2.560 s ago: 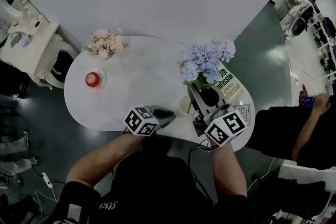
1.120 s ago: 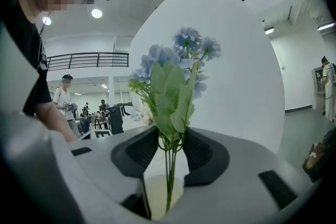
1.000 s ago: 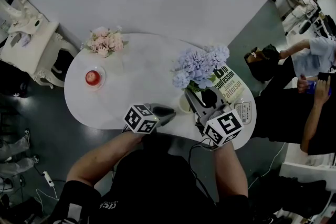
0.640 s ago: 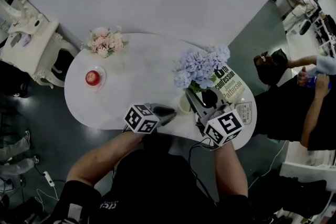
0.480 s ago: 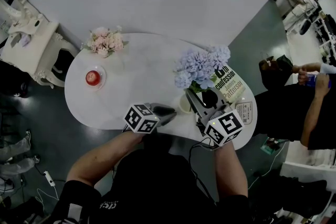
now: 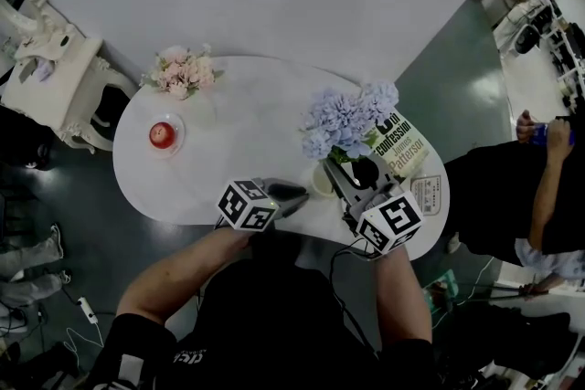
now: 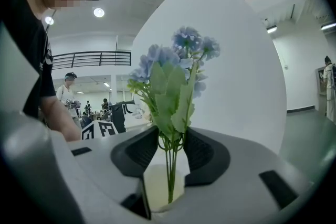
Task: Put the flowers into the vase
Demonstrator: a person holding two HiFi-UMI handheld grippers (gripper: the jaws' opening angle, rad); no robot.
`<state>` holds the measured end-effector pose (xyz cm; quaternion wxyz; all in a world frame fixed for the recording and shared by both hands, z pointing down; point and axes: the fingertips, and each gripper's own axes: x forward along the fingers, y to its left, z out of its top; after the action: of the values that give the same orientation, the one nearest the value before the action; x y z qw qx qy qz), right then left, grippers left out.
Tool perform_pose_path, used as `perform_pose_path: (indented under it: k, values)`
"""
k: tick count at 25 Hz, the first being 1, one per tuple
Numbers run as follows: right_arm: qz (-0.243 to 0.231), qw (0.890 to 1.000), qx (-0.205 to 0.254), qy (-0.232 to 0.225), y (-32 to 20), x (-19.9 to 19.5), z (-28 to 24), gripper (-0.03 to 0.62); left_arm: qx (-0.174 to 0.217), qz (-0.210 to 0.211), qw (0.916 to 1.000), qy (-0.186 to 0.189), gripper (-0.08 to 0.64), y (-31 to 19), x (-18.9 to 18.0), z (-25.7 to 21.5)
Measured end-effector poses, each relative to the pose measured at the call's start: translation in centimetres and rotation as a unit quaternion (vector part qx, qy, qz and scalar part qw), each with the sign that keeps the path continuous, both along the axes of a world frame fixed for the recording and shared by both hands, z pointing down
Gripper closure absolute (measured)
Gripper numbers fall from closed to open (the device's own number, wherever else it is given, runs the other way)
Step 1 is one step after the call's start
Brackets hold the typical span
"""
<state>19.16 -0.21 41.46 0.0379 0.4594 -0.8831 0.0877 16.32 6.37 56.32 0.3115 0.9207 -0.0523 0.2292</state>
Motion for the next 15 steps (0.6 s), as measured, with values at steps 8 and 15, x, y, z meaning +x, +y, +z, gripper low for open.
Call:
perform_pose_path:
  k: [8,15]
  values:
    - [-0.003,1.0,-0.006,0.001,0.0,0.22,0.58,0.456,-0.003,0.0,1.0,-0.001,0.504,-0.02,0.1,0.04]
    - [-0.007,1.0,-0.009,0.001,-0.14,0.45,0.94,0.453,-0.005,-0.002,1.0,0.0,0.503,-0.18,0.37,0.05]
